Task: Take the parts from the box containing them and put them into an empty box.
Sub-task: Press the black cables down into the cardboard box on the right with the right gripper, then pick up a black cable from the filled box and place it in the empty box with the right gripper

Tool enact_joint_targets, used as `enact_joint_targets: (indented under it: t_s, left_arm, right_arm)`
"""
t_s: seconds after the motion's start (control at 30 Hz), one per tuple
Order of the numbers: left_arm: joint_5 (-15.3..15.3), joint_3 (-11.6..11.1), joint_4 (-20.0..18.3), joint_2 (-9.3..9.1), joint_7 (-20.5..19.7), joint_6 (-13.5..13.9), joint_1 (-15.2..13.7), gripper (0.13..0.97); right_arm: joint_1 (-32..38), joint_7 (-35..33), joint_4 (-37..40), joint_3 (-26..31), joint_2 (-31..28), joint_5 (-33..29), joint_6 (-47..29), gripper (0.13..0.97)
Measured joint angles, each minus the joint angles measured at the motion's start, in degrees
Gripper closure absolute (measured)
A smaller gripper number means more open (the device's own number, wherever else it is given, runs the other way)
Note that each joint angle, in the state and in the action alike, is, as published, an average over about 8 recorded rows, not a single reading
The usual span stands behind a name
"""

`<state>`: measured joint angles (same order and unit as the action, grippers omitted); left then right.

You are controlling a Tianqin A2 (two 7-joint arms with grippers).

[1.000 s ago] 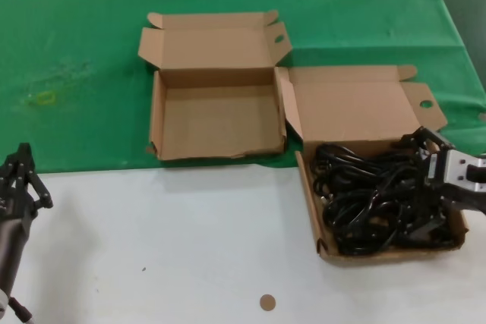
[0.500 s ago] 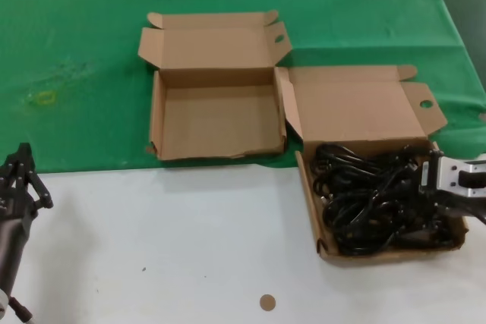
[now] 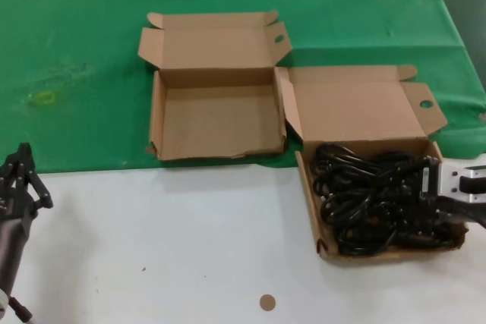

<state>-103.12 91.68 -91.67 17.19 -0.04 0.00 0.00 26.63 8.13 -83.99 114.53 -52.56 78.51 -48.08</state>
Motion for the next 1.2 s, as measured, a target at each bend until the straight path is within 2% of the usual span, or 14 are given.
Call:
enact_joint_targets:
  t_s: [0.03,0.3,0.83,1.2]
  left_arm:
    - [0.0,0.0,0.0,0.0,0.0,0.0,0.0,0.953]
    - [0.0,0.0,0.0,0.0,0.0,0.0,0.0,0.953]
    - [0.0,0.0,0.0,0.0,0.0,0.0,0.0,0.953]
    - [0.0,0.0,0.0,0.0,0.0,0.0,0.0,0.953]
  right_arm:
    - [-0.1,0.0,-0.2,-0.2,0.0,-0.1,-0.1,0.688]
    - [-0.9,0.4,-1.9,-1.5,-0.6,-0.4,-1.4,0.84]
    - [0.0,2.3,-6.4,-4.1,-2.4,-0.5,-4.2,0.869]
    - [7.8,1.9,-3.5,-3.5,0.8,-1.4,-7.0,0.871]
